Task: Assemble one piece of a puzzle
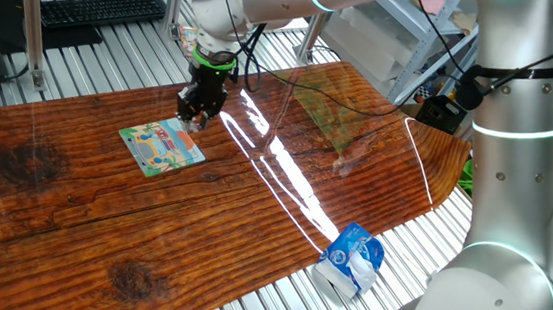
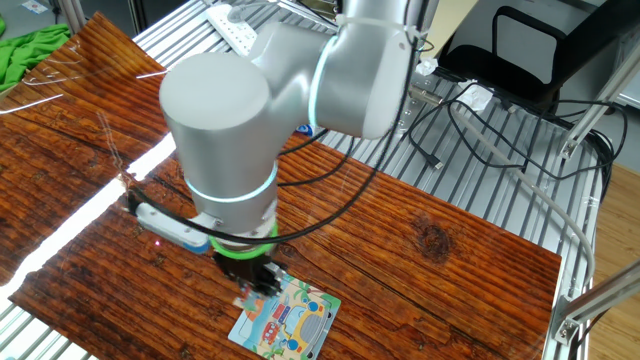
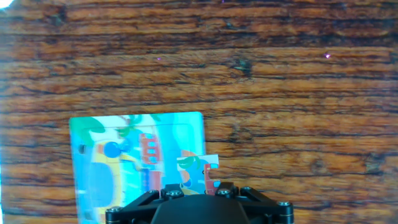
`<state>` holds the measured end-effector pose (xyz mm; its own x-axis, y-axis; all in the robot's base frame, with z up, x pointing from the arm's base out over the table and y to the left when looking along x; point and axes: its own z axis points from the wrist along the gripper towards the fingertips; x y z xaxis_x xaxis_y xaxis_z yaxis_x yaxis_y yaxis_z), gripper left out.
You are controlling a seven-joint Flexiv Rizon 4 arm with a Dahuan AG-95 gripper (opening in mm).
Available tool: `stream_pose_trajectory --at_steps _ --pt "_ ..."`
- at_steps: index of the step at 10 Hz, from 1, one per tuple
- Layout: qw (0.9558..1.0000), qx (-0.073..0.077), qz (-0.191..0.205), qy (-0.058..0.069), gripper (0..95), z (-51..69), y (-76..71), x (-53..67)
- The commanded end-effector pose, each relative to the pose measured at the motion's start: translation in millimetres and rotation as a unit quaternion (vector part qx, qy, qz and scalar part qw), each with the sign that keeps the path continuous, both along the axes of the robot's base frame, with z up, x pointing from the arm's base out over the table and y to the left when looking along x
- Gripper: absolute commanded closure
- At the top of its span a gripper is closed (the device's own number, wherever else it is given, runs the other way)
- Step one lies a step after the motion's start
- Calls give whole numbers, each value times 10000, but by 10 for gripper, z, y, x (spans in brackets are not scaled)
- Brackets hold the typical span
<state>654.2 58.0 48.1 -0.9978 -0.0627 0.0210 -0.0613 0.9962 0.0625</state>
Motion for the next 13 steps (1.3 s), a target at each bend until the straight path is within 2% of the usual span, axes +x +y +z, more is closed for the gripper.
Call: stream_pose_trajectory --at_steps 1,5,10,13 --pt "10000 -15 -44 -3 950 -1 156 27" --pt "9997 -38 -229 -39 950 -76 392 75" --pt "9994 -17 -334 -22 950 -195 472 108" --pt "9994 -12 -337 -33 950 -217 521 113"
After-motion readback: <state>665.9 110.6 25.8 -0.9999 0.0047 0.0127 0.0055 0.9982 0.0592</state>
